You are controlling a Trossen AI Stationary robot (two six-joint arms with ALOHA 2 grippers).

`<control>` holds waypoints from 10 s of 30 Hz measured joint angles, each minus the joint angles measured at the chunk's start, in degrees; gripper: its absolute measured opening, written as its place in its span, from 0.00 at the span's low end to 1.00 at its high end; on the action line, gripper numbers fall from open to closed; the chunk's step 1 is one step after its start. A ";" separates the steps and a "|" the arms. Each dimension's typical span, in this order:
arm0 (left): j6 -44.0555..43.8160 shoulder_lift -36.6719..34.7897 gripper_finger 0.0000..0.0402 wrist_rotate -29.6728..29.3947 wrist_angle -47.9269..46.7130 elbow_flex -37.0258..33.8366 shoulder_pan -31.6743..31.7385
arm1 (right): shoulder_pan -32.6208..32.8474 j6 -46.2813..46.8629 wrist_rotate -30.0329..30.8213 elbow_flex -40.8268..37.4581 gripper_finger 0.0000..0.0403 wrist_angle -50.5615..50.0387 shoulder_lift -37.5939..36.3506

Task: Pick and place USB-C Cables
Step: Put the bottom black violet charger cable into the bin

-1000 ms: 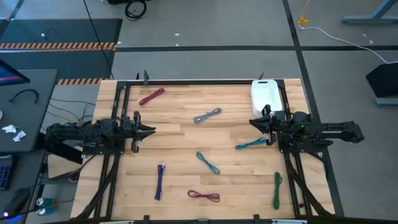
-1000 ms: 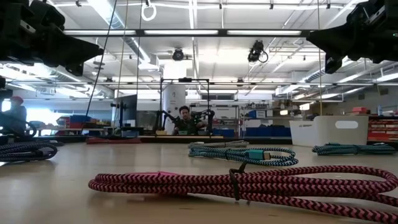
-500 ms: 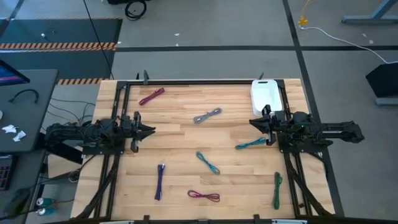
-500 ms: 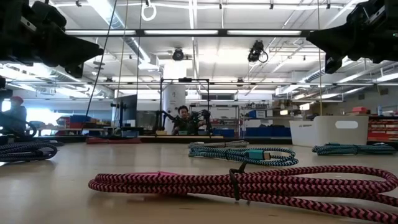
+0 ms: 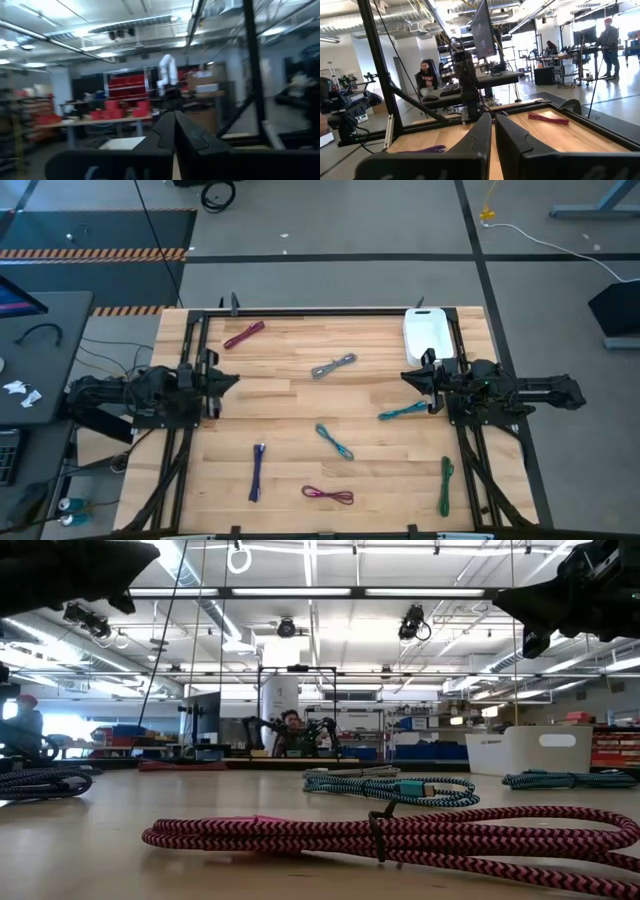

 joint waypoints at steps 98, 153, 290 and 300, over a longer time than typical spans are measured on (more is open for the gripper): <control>-97.59 98.65 0.49 17.50 -72.89 59.18 -21.65 | 0.01 0.00 -0.02 0.00 0.07 0.02 0.01; -24.28 112.05 0.05 18.36 37.49 68.95 27.25 | 0.01 0.00 0.01 0.02 0.07 0.04 -0.01; 6.35 117.81 0.31 1.53 -52.15 119.70 6.97 | -0.33 -15.33 15.17 4.03 0.07 16.35 28.91; -9.80 110.46 0.62 -28.49 -86.14 119.79 7.80 | -16.40 -6.79 28.38 32.39 0.08 -32.64 37.68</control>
